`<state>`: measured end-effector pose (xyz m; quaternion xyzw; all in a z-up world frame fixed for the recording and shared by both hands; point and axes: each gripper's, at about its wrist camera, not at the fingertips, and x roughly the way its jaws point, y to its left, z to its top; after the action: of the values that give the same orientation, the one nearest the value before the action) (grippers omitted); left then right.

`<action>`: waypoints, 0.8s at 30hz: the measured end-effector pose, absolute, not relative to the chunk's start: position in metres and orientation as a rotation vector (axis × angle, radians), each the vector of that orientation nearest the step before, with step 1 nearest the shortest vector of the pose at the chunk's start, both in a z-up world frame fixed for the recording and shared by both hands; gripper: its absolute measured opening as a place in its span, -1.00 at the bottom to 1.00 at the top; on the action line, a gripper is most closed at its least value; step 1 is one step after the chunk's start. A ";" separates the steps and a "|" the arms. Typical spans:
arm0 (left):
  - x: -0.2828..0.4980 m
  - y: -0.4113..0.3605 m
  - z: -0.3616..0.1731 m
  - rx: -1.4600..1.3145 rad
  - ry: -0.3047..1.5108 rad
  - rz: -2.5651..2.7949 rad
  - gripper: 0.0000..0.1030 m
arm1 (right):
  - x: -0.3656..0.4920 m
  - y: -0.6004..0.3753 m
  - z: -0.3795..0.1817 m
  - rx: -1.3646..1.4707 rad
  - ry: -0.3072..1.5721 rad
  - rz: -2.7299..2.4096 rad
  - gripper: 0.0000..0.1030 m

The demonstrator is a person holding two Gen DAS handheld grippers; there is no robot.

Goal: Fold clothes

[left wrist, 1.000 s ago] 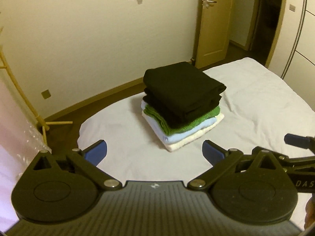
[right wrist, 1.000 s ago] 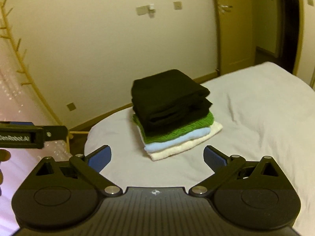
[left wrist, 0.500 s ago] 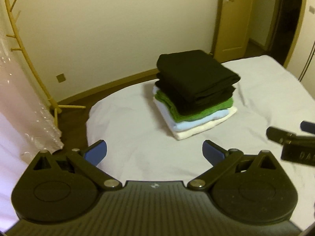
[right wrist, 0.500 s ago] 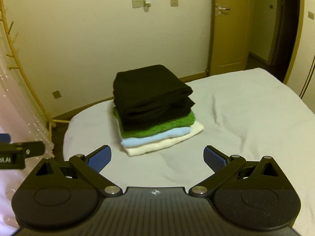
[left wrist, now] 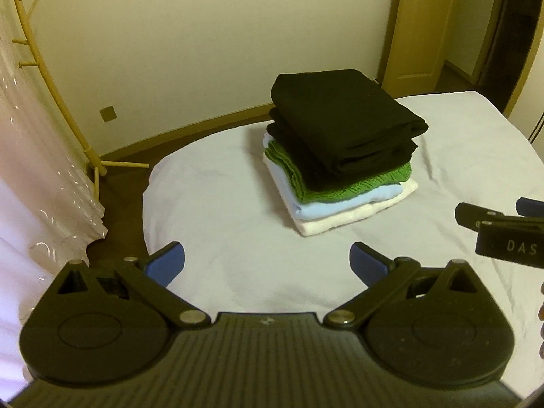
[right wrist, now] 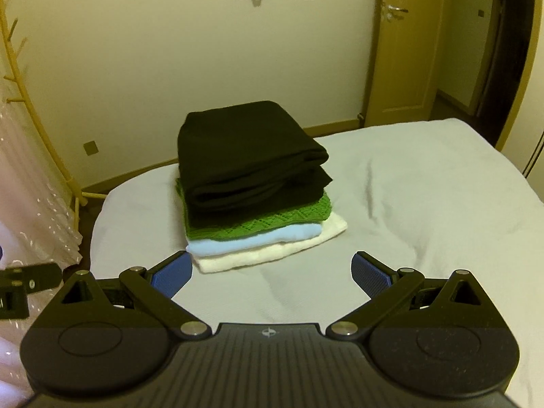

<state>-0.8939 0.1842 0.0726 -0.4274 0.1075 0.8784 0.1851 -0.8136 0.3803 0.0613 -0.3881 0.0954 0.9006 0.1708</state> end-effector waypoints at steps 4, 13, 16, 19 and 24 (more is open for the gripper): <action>-0.900 0.192 0.063 -1.229 0.298 2.470 0.99 | -0.822 0.386 0.052 -1.132 0.208 2.540 0.99; -0.913 0.204 0.038 -1.318 0.309 2.437 0.99 | -0.837 0.398 0.026 -1.233 0.189 2.530 0.99; -0.919 0.207 0.032 -1.339 0.314 2.436 0.99 | -0.844 0.401 0.018 -1.263 0.194 2.522 0.99; -0.924 0.209 0.027 -1.370 0.306 2.433 0.99 | -0.849 0.405 0.013 -1.276 0.206 2.516 0.99; -0.931 0.212 0.022 -1.388 0.296 2.434 0.99 | -0.858 0.410 0.008 -1.282 0.223 2.517 0.99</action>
<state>-0.9309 0.2121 0.0222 -0.4862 0.1038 0.8526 0.1610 -0.8577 0.4102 0.0077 -0.4470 0.0776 0.8778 0.1537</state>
